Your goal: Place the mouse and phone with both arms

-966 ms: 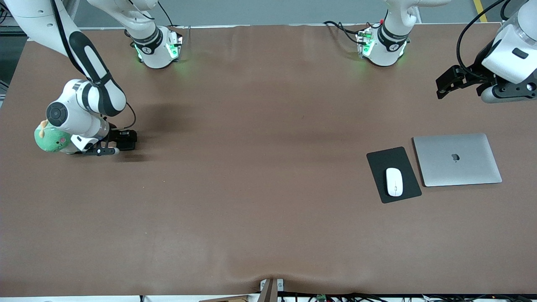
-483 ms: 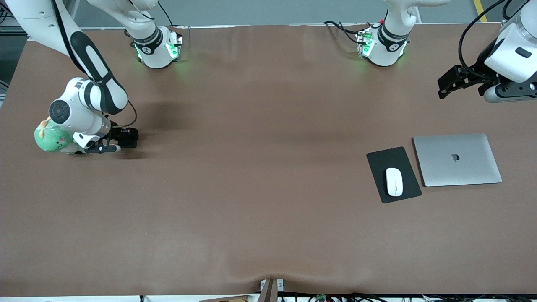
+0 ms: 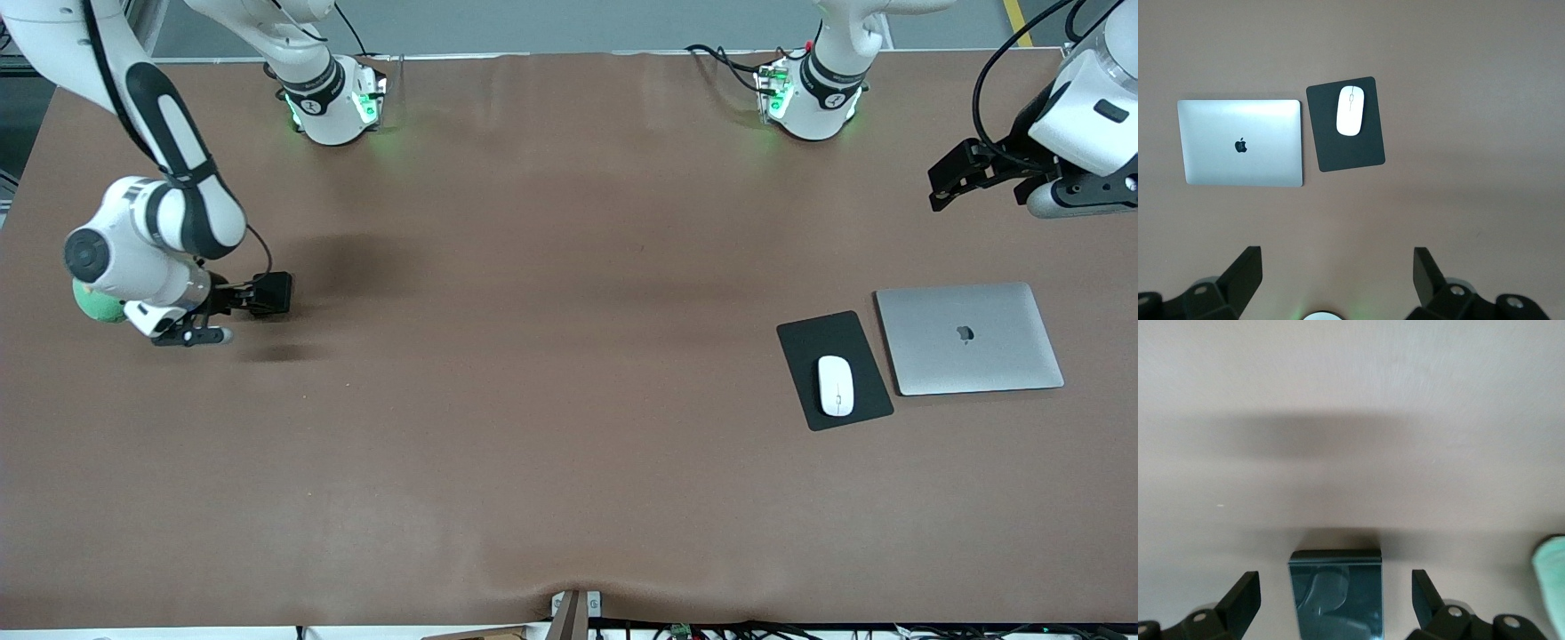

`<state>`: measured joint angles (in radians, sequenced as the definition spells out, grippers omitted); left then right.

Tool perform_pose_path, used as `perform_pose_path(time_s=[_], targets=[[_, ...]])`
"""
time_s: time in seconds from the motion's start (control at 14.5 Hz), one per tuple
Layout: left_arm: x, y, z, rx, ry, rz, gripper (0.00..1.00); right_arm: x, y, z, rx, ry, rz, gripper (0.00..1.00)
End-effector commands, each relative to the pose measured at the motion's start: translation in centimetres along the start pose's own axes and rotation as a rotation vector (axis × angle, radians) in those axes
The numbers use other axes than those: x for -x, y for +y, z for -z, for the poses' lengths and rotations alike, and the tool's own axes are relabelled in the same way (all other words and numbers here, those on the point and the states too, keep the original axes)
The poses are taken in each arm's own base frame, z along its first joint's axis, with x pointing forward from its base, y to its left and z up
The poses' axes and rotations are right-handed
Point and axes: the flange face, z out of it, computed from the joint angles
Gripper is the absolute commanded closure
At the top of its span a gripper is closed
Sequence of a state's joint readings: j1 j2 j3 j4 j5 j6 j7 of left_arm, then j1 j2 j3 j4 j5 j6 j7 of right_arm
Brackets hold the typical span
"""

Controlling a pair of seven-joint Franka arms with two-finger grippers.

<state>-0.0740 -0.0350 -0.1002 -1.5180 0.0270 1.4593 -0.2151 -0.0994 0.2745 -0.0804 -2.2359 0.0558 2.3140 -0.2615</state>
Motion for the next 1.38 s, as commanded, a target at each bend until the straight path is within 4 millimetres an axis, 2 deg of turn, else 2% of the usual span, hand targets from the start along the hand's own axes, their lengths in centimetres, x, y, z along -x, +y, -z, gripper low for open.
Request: perform_pose_path(time_s=[0.0,0.21,0.41,0.55,0.9,1.1,1.17,1.24,1.31], targets=[[0.2,-0.2,0.6,0.024,0.011,-0.003,0.0,-2.1,0.6,6.0,-0.006,-0.024,0.011,0.0],[0.1,-0.2,0.5,0.025,0.011,-0.006,0.0,-4.0,0.2,11.7,-0.021,-0.011,0.009,0.0],[0.0,-0.2,0.4,0.025,0.009,-0.006,0.0,-5.8,-1.3,17.5,-0.011,0.047,0.04,0.0],[-0.1,-0.2,0.3,0.027,0.014,-0.006,0.0,-6.6,-1.9,20.6,-0.001,0.104,0.057,0.0],[-0.1,-0.2,0.4,0.028,0.017,-0.008,0.0,-6.7,-2.8,29.5,0.013,0.118,0.086,0.0],[-0.1,-0.3,0.4,0.026,0.017,-0.014,0.0,-5.9,-1.9,32.4,0.024,0.128,0.073,0.0],[-0.1,-0.3,0.4,0.026,0.017,-0.014,0.0,-5.7,-1.8,34.1,0.031,0.163,0.071,0.0],[-0.1,-0.4,0.5,0.027,0.018,-0.011,0.0,-5.6,-2.2,35.9,0.036,0.199,0.078,0.0],[-0.1,-0.4,0.6,0.028,0.02,-0.011,0.0,-5.3,-2.8,37.0,0.036,0.216,0.087,0.0]])
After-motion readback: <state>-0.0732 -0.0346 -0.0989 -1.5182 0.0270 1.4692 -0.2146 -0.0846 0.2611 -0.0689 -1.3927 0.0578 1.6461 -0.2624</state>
